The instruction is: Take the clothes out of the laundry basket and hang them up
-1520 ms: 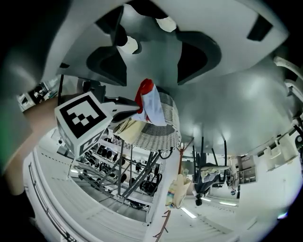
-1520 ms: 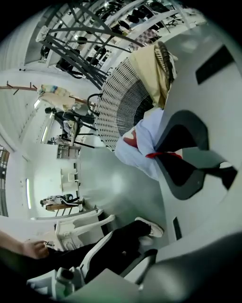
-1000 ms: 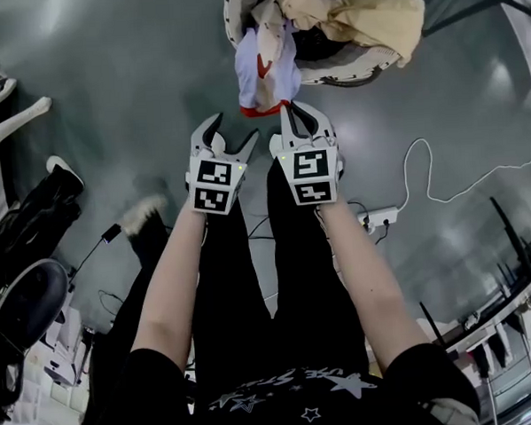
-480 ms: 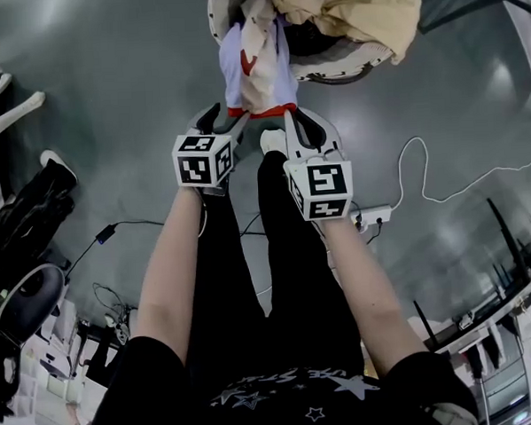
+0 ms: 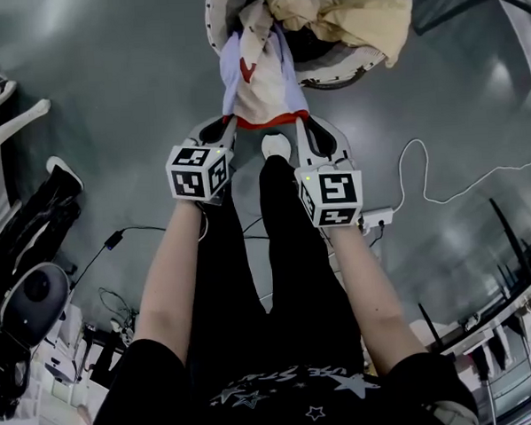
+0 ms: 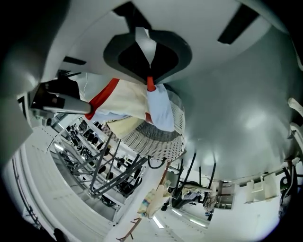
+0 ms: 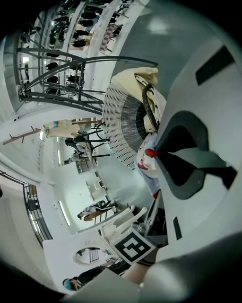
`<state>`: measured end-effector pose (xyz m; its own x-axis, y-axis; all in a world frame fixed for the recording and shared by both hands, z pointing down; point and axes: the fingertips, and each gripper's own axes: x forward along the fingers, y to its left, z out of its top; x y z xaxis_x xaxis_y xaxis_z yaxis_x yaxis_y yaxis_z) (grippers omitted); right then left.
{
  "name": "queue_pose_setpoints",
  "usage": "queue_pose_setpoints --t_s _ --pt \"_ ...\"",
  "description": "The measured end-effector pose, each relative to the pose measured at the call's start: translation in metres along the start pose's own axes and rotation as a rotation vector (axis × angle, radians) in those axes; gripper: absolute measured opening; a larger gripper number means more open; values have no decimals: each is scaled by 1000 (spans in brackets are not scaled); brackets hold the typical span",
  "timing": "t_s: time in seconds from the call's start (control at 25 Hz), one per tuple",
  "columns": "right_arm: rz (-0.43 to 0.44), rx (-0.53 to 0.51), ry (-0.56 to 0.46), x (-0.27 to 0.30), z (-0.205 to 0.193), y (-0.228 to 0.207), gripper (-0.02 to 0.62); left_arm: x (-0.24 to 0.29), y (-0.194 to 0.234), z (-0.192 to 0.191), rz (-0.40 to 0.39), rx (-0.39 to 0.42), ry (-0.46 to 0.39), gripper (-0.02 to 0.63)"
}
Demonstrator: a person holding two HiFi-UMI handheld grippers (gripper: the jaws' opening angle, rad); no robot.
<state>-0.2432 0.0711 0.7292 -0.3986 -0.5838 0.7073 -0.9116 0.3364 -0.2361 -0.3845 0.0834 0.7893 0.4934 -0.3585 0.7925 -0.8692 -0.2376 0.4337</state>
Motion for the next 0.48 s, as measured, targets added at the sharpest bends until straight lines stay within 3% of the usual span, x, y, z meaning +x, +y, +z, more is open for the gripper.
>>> queue_pose_setpoints --t_s 0.32,0.48 --pt "-16 150 -57 -44 40 -21 23 -77 -18 59 -45 -97 -147 23" --pt "-15 154 -107 -64 75 -29 23 -107 -33 105 -72 -89 -215 23"
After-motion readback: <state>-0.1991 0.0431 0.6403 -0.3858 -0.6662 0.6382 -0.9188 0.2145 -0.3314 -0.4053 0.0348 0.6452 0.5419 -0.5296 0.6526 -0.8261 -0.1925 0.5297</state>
